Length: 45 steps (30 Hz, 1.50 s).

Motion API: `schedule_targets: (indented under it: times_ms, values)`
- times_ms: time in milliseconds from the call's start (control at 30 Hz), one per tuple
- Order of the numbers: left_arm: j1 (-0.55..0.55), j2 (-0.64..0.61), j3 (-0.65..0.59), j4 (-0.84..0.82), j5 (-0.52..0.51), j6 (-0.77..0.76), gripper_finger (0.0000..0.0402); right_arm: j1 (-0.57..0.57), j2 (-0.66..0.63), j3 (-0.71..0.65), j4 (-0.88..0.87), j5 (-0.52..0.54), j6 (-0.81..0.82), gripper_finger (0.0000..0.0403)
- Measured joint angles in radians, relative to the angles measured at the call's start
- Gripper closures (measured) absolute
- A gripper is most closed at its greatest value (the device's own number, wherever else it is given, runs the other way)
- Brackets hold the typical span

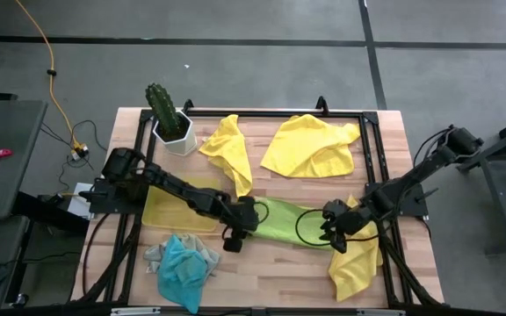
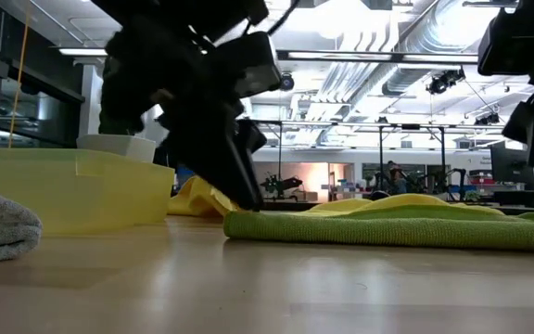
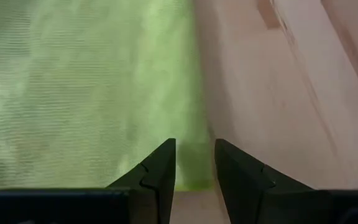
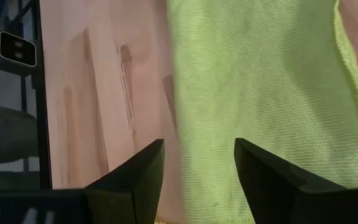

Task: Fold microfiber towels
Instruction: Fold the green microfiber towel

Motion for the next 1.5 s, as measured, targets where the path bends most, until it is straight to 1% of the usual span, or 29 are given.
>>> schedule_targets:
  times_ms: [133,267,433,533,633,767,933,1167,1233,1300,1400,1500]
  values:
    - [-0.019,0.000,0.000,-0.011,-0.015,0.046,0.0300,0.000,-0.001,0.000,-0.001,-0.012,-0.005,0.0215]
    - [-0.035,0.014,0.000,-0.010,-0.037,0.085,0.0300,0.000,-0.001,0.000,0.000,-0.014,-0.054,0.0215]
    - [-0.035,0.048,0.002,-0.008,-0.045,0.046,0.0300,0.000,-0.001,0.000,0.002,-0.016,-0.112,0.0215]
    - [-0.037,0.059,0.004,-0.009,-0.041,0.045,0.0300,0.002,0.010,0.002,0.016,-0.057,-0.184,0.0215]
    - [-0.038,0.062,0.004,-0.007,-0.041,0.026,0.0300,0.017,0.043,0.002,0.024,-0.100,-0.262,0.0215]
    - [-0.038,0.063,0.004,-0.006,-0.041,0.010,0.0300,0.051,0.112,0.002,0.059,-0.126,-0.314,0.0215]
    - [-0.040,0.064,0.003,-0.008,-0.039,-0.017,0.0300,0.091,0.218,0.002,0.105,-0.100,-0.284,0.0215]
    - [-0.040,0.066,0.002,-0.010,-0.038,-0.026,0.0300,0.138,0.338,0.006,0.129,-0.018,-0.160,0.0218]
    - [-0.040,0.066,0.002,-0.013,-0.037,-0.034,0.0300,0.149,0.351,0.006,0.131,0.000,-0.138,0.0230]
    - [-0.040,0.066,0.002,-0.017,-0.037,-0.049,0.0303,0.158,0.354,0.006,0.130,0.014,-0.119,0.0251]
    - [-0.040,0.067,0.003,-0.029,-0.037,-0.089,0.0318,0.163,0.355,0.006,0.125,0.035,-0.080,0.0296]
    - [-0.041,0.066,0.003,-0.051,-0.036,-0.133,0.0352,0.163,0.357,0.026,0.084,0.033,-0.059,0.0350]
